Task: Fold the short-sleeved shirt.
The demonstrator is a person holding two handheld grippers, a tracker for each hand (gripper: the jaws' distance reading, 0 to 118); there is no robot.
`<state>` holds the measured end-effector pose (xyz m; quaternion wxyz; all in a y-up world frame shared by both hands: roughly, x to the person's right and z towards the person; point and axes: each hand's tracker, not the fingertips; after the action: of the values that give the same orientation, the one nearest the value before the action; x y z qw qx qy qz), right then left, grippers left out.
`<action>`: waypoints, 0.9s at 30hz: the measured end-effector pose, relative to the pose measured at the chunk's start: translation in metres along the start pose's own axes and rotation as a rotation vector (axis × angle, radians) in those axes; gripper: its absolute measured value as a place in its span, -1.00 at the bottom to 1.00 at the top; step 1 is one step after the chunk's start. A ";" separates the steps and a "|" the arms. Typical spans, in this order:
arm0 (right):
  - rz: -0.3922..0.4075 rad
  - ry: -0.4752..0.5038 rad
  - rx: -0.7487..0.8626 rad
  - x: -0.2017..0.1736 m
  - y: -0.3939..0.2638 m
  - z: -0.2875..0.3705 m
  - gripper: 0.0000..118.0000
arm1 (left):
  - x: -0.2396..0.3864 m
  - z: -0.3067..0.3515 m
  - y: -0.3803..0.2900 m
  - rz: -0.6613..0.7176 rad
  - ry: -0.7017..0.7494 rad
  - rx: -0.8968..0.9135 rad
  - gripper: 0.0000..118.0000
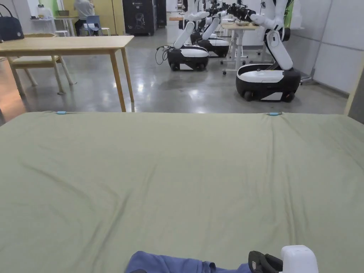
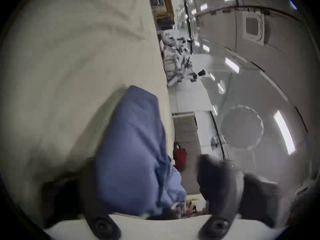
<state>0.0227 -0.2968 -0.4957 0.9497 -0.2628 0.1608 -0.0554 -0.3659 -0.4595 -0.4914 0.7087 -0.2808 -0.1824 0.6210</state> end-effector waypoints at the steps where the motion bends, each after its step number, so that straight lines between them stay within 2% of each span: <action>1: 0.000 -0.012 -0.003 0.002 0.000 0.000 -0.99 | -0.003 -0.005 -0.003 0.021 0.038 0.045 -0.02; 2: -0.002 -0.014 -0.005 0.004 -0.001 0.002 -0.99 | -0.009 -0.010 -0.006 0.074 0.094 0.083 -0.61; 3: -0.004 -0.019 -0.008 0.006 -0.001 0.002 -0.99 | -0.016 -0.015 -0.007 0.103 0.151 0.090 -0.78; 4: -0.001 -0.029 -0.011 0.007 -0.001 0.004 -0.99 | -0.023 -0.016 -0.006 0.115 0.141 0.113 -0.79; 5: 0.003 -0.038 -0.011 0.008 -0.001 0.006 -0.99 | -0.014 -0.018 -0.004 0.063 0.086 0.107 -0.79; 8: -0.002 -0.053 -0.005 0.014 0.000 0.013 -0.99 | 0.016 -0.006 0.004 -0.152 0.192 0.154 -0.80; 11: -0.009 -0.068 0.001 0.018 0.000 0.017 -0.99 | 0.039 0.021 0.021 -0.274 0.225 0.281 -0.81; 12: -0.008 -0.071 0.001 0.018 0.000 0.018 -0.99 | 0.046 0.031 0.031 -0.360 0.264 0.301 -0.81; 16: 0.002 -0.072 0.004 0.018 0.000 0.021 -0.99 | 0.119 0.045 0.026 -0.888 0.446 0.307 -0.81; 19: 0.003 -0.072 0.009 0.020 0.002 0.023 -0.99 | 0.162 0.015 -0.010 -1.124 0.449 0.245 -0.81; 22: -0.005 -0.078 0.018 0.025 0.001 0.030 -0.99 | 0.187 -0.041 -0.062 -1.350 0.447 0.130 -0.81; 25: -0.001 -0.098 0.021 0.033 -0.002 0.040 -0.99 | 0.191 -0.107 -0.126 -1.629 0.571 -0.031 -0.81; 27: -0.001 -0.111 0.012 0.040 -0.004 0.045 -0.99 | 0.176 -0.141 -0.159 -1.744 0.651 -0.118 -0.81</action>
<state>0.0750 -0.2860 -0.4676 0.9588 -0.2596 0.1071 -0.0421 -0.1280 -0.3218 -0.5176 0.9253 -0.2404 -0.1523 -0.2506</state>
